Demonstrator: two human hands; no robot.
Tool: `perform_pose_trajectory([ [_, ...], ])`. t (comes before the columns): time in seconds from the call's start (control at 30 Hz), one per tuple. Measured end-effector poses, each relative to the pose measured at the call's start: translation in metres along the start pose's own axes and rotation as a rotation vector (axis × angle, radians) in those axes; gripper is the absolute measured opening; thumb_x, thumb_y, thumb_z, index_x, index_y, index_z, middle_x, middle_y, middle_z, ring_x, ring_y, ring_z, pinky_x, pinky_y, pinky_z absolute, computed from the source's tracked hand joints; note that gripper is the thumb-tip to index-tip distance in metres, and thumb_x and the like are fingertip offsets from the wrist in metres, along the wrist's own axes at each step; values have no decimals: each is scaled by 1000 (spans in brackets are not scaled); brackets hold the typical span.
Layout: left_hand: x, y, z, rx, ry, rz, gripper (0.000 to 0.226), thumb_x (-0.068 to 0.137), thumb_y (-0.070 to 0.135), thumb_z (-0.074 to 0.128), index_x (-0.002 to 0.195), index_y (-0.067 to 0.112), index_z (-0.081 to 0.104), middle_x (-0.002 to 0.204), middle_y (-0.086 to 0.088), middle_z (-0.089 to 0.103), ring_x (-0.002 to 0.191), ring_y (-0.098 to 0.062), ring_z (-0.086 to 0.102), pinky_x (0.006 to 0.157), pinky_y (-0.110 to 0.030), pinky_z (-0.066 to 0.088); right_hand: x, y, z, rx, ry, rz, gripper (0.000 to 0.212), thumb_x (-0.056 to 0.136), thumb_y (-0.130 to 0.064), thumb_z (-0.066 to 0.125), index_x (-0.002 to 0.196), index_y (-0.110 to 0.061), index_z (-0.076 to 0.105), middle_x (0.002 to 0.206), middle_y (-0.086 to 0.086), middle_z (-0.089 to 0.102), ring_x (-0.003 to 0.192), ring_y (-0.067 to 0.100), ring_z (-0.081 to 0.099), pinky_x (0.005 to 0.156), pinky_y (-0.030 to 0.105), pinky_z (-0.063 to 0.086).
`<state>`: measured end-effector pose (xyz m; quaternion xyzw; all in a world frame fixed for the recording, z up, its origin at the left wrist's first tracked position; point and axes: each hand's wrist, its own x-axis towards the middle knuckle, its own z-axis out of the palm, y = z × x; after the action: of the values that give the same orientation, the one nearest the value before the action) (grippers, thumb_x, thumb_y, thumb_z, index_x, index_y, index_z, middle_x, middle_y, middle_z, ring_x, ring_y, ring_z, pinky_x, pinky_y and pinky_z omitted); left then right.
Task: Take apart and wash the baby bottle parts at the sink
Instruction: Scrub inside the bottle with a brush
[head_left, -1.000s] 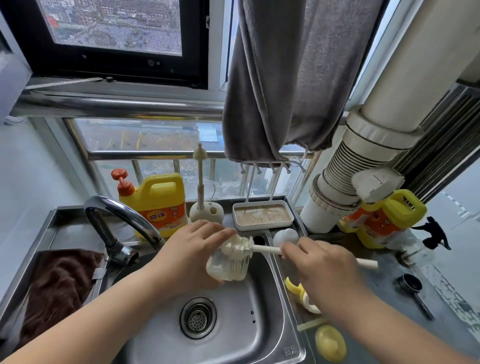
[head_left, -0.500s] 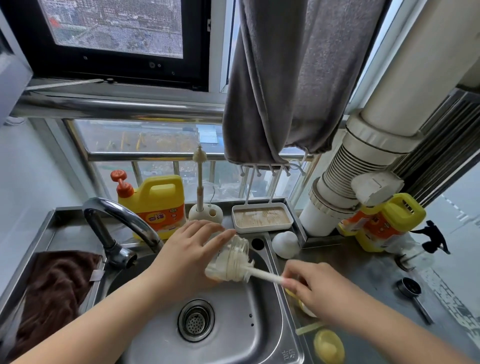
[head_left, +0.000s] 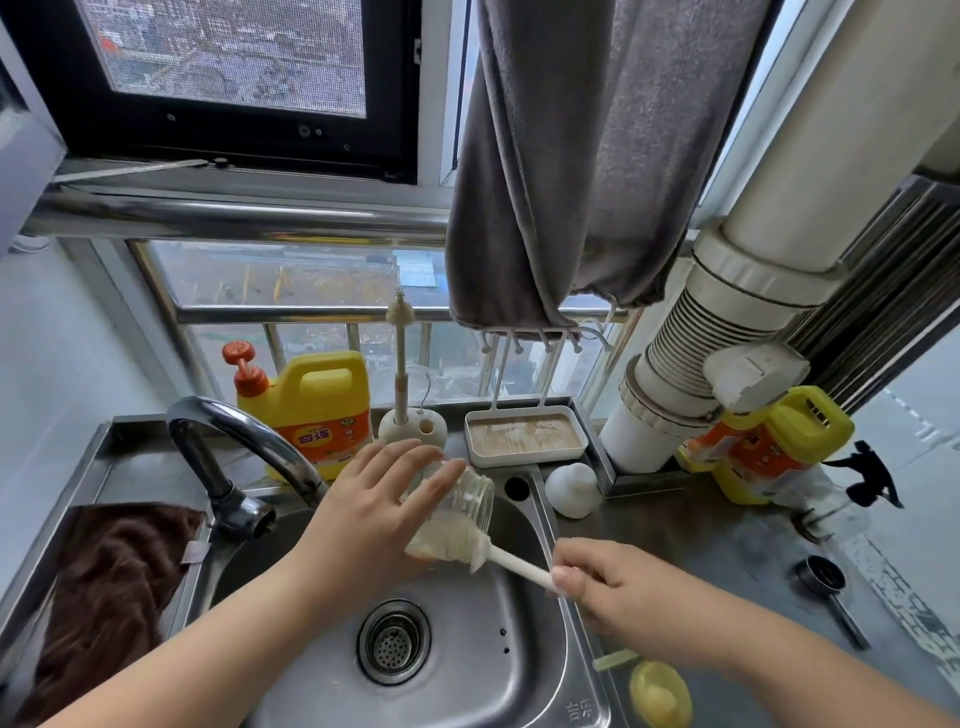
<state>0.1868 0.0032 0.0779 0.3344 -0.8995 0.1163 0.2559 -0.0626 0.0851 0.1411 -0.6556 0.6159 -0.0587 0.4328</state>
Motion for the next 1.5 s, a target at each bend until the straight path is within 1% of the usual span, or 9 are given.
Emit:
perform_pose_trajectory([
  [0.2,-4,11,1,-125,-97,-39,64,98,55,28,144,11,34,140,-16,44,133,-33,36,114,-50,21,6,-9,-1,496,-99,168,27,102,-31,38,90,-17,57,52,-6,33,44,9,21,41,19,14],
  [0.4,10,3,-12,-114,-208,-56,73,80,60,43,142,21,38,119,-1,54,110,-16,42,90,-39,52,6,-1,-3,386,-105,166,27,101,-33,40,88,-19,58,51,-7,35,41,9,26,40,20,18],
  [0.57,32,-6,-19,-117,-363,5,97,50,68,70,134,29,42,136,1,39,130,-22,28,105,-40,28,2,-9,-6,236,-119,102,26,97,-37,47,74,-31,59,49,-11,41,45,8,34,45,21,28],
  [0.73,38,7,-19,-213,-630,-92,96,63,53,74,144,27,31,137,8,44,125,-13,40,103,-28,39,-4,-18,-5,-455,223,9,14,92,-43,54,88,-30,53,64,-7,53,60,16,52,51,29,33],
  [0.9,35,14,-17,-248,-571,-143,91,59,49,72,141,33,38,128,14,50,116,-11,45,92,-25,46,6,-3,4,-992,680,-320,27,44,-5,69,66,-19,63,58,-2,52,37,20,47,34,23,24],
  [1.03,27,8,-15,-224,-406,-76,88,39,60,62,122,28,59,99,14,64,87,-11,61,62,-21,55,11,-1,17,-887,564,-240,33,54,-19,88,65,-23,57,56,-4,52,38,19,48,40,24,19],
  [1.13,25,8,-19,-226,-357,-73,88,39,62,64,119,27,60,98,11,65,86,-12,61,58,-18,53,13,-10,17,-555,324,-75,19,93,-39,55,86,-22,57,68,-3,52,59,15,51,53,30,32],
  [1.33,14,8,-21,-149,-342,-13,92,40,66,76,120,27,54,103,4,65,89,-16,64,62,-24,53,9,-20,5,69,-139,93,27,97,-41,47,90,-27,69,59,-8,60,47,4,43,48,18,36],
  [1.5,10,5,-25,-187,-369,-138,92,42,65,73,124,28,57,106,10,63,94,-11,59,66,-19,51,16,-22,4,-630,282,-61,19,94,-39,52,96,-25,65,79,-3,60,69,13,58,56,28,35],
])
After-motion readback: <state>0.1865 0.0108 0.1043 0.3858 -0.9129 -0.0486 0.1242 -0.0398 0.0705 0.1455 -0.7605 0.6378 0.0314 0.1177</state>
